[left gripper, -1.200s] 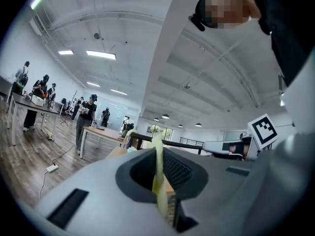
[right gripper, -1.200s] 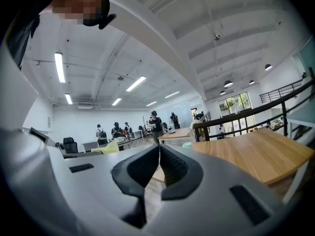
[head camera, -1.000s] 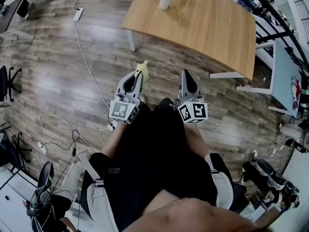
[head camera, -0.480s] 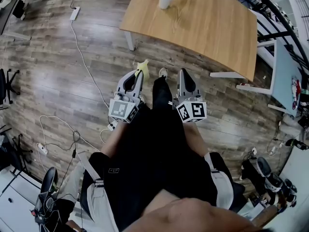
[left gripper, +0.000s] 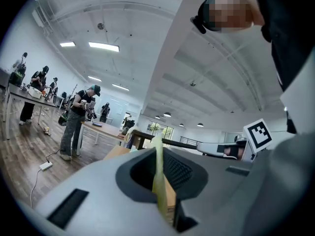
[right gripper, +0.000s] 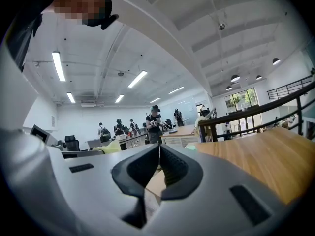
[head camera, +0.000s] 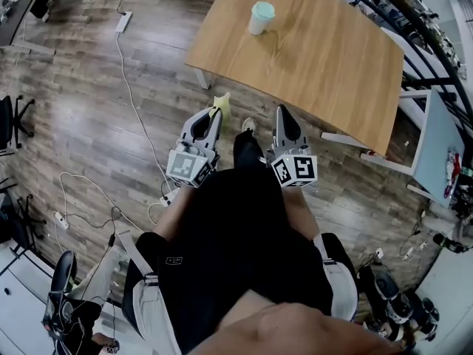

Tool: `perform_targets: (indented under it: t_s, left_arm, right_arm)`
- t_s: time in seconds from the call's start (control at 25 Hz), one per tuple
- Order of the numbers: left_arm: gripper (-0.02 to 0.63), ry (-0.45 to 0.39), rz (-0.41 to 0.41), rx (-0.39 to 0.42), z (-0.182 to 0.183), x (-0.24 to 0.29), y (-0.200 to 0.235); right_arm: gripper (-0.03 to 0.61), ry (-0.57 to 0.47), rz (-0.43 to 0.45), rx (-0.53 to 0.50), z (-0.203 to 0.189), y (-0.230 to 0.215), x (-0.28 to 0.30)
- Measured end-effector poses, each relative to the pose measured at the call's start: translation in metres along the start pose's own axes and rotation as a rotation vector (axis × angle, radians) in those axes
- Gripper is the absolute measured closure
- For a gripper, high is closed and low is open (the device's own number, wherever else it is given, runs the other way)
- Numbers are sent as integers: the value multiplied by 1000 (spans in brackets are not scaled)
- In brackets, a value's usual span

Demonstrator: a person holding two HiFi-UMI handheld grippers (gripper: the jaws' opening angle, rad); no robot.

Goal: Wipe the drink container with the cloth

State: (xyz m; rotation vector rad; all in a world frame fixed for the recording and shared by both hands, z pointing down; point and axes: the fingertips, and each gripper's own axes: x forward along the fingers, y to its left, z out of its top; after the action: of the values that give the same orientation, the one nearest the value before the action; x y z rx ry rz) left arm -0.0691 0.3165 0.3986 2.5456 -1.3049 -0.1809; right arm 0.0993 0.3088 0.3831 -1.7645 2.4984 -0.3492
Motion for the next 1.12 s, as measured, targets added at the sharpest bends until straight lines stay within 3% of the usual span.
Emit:
perform_targets:
  t_s: [0.68, 1.12]
  left_arm:
    - [580, 52, 181, -14, -15, 143, 29]
    - [580, 109, 233, -97, -28, 178, 64]
  right_arm:
    - [545, 69, 179, 3, 14, -107, 122]
    - [545, 154, 202, -15, 6, -121, 173]
